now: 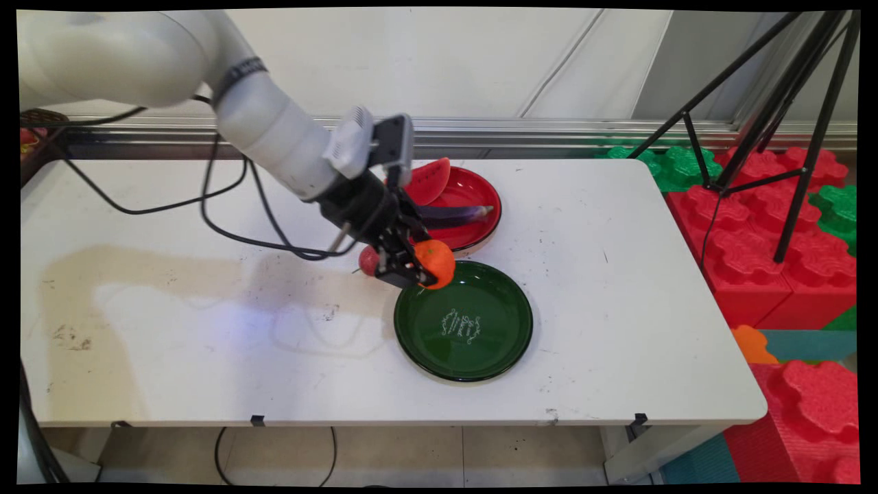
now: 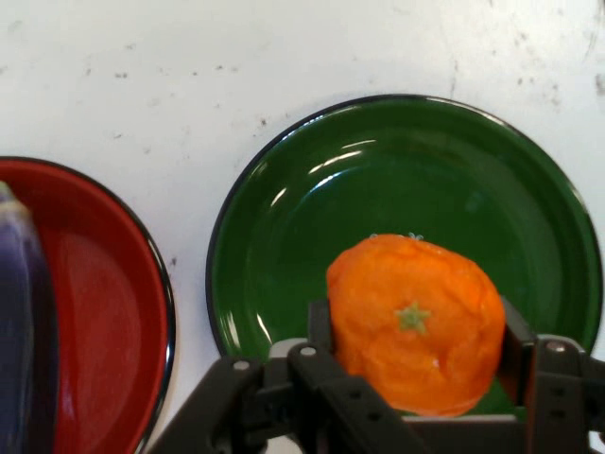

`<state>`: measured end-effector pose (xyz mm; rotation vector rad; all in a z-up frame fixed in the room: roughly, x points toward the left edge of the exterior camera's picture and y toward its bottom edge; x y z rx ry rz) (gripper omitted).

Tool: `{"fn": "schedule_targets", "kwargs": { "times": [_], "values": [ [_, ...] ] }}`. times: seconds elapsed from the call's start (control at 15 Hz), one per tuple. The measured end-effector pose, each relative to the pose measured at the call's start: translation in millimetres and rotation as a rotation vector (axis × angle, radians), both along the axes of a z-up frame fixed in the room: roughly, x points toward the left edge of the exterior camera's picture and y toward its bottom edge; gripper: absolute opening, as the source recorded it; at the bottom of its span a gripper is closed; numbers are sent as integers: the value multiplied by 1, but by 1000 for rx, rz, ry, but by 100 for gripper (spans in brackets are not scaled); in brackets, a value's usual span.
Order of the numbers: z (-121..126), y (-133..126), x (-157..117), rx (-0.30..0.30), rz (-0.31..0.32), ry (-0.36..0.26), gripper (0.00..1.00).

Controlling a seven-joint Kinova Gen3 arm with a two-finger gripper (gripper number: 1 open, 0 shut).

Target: Place the picked object on the table

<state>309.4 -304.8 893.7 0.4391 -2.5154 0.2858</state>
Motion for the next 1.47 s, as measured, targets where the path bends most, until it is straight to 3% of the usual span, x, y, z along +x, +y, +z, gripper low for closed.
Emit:
{"fn": "schedule_targets", "kwargs": {
  "times": [0.47,0.87,1.13,1.47],
  "values": [
    [30,21,37,14,38,41,0],
    [44,39,71,40,58,28,0],
    [41,55,98,75,66,-14,0],
    [17,63,120,120,85,-82,0]
  ]
}}
